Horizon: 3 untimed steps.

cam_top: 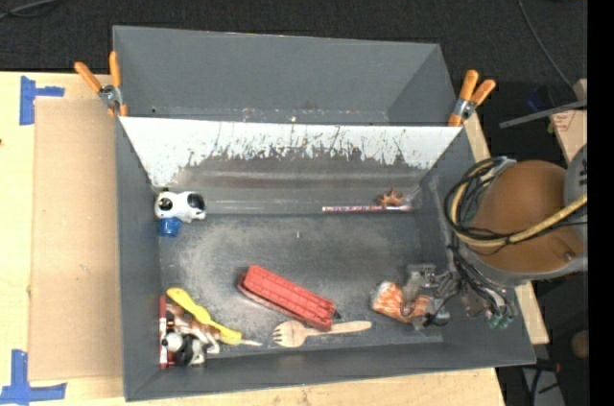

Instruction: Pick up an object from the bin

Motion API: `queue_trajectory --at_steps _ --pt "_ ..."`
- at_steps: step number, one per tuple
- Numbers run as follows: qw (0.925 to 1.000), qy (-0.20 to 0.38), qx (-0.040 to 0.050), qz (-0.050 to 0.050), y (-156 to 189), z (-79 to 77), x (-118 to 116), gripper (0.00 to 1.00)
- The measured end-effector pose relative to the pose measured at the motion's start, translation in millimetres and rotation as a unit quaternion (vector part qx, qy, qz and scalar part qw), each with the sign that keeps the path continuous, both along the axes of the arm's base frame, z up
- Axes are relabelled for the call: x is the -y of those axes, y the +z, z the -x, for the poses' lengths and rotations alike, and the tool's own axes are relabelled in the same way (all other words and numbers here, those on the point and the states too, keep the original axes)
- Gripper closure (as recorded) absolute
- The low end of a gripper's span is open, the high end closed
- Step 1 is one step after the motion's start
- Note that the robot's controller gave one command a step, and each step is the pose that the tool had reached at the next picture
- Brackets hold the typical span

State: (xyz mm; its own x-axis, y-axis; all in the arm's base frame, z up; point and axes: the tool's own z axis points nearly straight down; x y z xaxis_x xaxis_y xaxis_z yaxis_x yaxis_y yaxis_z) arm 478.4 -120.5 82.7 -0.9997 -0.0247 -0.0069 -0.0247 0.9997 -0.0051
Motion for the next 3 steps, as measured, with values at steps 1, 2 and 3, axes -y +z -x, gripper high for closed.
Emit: queue_trajectory --at_steps 1,2,3 --pt "0.9995 0.031 0.0002 0.001 -6.9 1.4 -1.4 1.0" --pt "0.9999 0.011 0.0033 0.0 -10.1 3.9 -2.3 1.0" --pt "0.9999 0.016 0.0034 0.001 -10.1 3.6 -2.5 1.0"
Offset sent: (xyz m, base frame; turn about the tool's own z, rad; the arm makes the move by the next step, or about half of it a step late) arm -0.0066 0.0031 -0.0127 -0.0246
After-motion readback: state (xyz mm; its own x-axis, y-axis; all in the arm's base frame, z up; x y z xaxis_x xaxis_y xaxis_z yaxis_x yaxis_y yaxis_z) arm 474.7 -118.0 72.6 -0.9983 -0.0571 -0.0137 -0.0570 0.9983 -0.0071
